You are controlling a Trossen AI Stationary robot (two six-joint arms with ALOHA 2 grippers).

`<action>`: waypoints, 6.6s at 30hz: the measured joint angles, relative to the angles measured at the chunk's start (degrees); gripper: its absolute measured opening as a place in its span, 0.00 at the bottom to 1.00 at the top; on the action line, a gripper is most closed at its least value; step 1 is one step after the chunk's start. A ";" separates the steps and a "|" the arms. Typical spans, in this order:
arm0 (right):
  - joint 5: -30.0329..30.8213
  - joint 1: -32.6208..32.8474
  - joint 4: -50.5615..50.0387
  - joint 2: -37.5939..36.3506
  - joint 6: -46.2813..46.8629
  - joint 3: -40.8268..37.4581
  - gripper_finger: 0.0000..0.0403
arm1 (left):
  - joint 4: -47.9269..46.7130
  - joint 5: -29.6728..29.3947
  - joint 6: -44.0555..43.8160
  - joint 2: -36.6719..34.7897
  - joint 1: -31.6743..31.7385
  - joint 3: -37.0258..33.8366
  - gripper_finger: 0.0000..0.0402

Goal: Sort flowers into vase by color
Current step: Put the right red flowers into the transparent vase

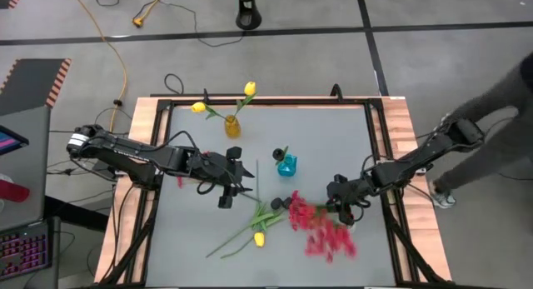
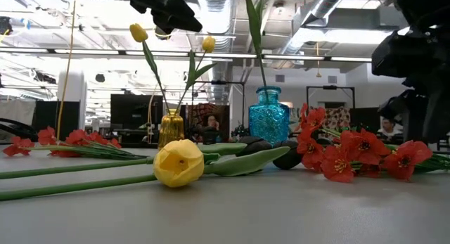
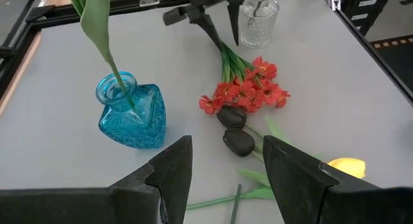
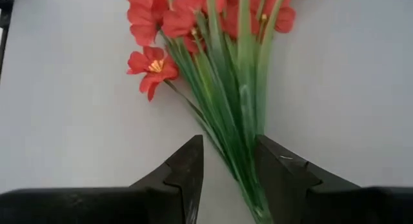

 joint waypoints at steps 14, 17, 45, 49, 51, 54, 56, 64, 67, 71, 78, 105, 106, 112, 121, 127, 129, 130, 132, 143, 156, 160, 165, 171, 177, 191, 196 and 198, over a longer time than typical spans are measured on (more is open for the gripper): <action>-0.73 -1.43 2.45 3.97 0.02 0.11 0.41 | 0.07 0.00 -0.43 0.00 0.01 0.00 0.44; -0.57 -1.95 2.43 3.89 0.02 0.09 0.41 | 0.07 0.00 -0.43 0.00 0.01 0.00 0.44; -1.03 -2.48 2.23 3.93 -0.16 0.00 0.41 | 0.07 0.00 -0.43 0.00 0.02 0.00 0.44; -1.18 -2.47 2.01 3.93 0.30 0.09 0.41 | 0.07 0.00 -0.43 0.00 0.02 0.00 0.44; -1.28 -2.45 1.47 3.96 0.20 0.74 0.41 | 0.06 0.00 -0.46 0.00 0.00 0.00 0.44; -1.49 -2.30 0.97 4.04 -1.61 1.89 0.41 | 0.04 0.00 -0.96 0.00 0.00 0.00 0.44; -1.51 -2.27 0.48 4.06 -2.90 2.72 0.41 | 0.04 0.00 -1.11 0.00 0.02 0.00 0.44; -1.73 -2.29 -5.18 4.04 -2.93 4.84 0.41 | 0.04 0.00 -1.11 0.00 0.00 0.00 0.44; -1.73 -2.32 -5.07 4.04 -3.26 5.57 0.41 | 0.04 0.00 -1.11 0.00 0.01 0.00 0.44; -1.58 -2.34 -4.95 4.03 -3.58 6.52 0.41 | 0.02 0.00 -1.11 0.01 0.02 0.00 0.44; -1.40 -3.01 -4.77 3.97 -4.83 7.48 0.41 | 0.02 0.01 -1.11 0.01 0.02 0.00 0.44; -4.35 -10.24 2.08 4.41 -12.09 7.52 0.41 | 0.02 0.02 -1.30 0.02 0.01 0.00 0.44; -4.45 -9.74 2.06 4.41 -11.78 7.52 0.41 | 0.02 0.02 -1.33 0.02 0.00 0.00 0.44; -4.74 -7.00 2.06 4.43 -11.69 7.52 0.41 | 0.01 0.01 -1.46 0.02 0.01 0.00 0.44; -4.70 -6.71 2.30 7.87 -11.10 7.54 0.41 | 0.00 0.02 -1.52 0.02 0.02 0.00 0.44; -6.34 -6.98 3.75 12.98 -11.11 7.56 0.41 | 0.01 0.02 -1.52 0.02 0.01 0.00 0.44; -8.04 -6.99 5.32 14.54 -11.11 7.56 0.41 | -0.01 0.02 -1.55 0.02 0.01 0.00 0.44; -8.70 -6.99 5.67 15.16 -11.11 7.58 0.41 | 0.00 0.02 -1.67 0.02 0.02 0.00 0.44; -8.94 -6.97 5.47 16.45 -11.10 7.58 0.41 | 0.00 0.02 -1.76 0.02 0.02 0.00 0.44; -9.05 -6.98 5.62 18.05 -11.13 7.67 0.39 | -0.01 0.02 -1.89 0.02 0.01 0.00 0.44; -8.88 -6.99 4.87 17.19 -11.91 7.52 0.05 | 0.22 0.00 -1.92 0.02 0.02 0.00 0.44; -8.83 -7.29 4.43 15.23 -11.74 7.50 0.07 | 0.09 0.00 -1.94 -0.06 0.01 0.00 0.44; -8.81 -8.87 3.02 10.15 -11.72 7.49 0.10 | -0.16 -0.12 -1.94 -1.14 0.02 0.00 0.44; -8.59 -11.46 -1.57 2.10 -11.64 7.48 0.06 | -0.31 -0.28 -1.94 -3.40 0.00 0.00 0.44; -8.57 -13.89 -2.77 -6.86 -11.56 7.48 0.08 | -0.39 -0.28 -1.94 -4.48 0.02 0.00 0.44; 2.43 -16.00 -5.03 -27.51 -12.15 7.50 0.08 | -0.46 -0.26 -1.94 -4.48 0.01 0.00 0.44; 8.90 -15.85 -3.32 -33.18 -10.57 7.50 0.06 | -0.44 -0.26 -2.52 -4.48 0.02 0.00 0.44; 11.46 -15.85 -1.84 -34.91 -9.58 7.50 0.07 | -0.44 -0.26 -2.79 -4.48 0.02 0.00 0.44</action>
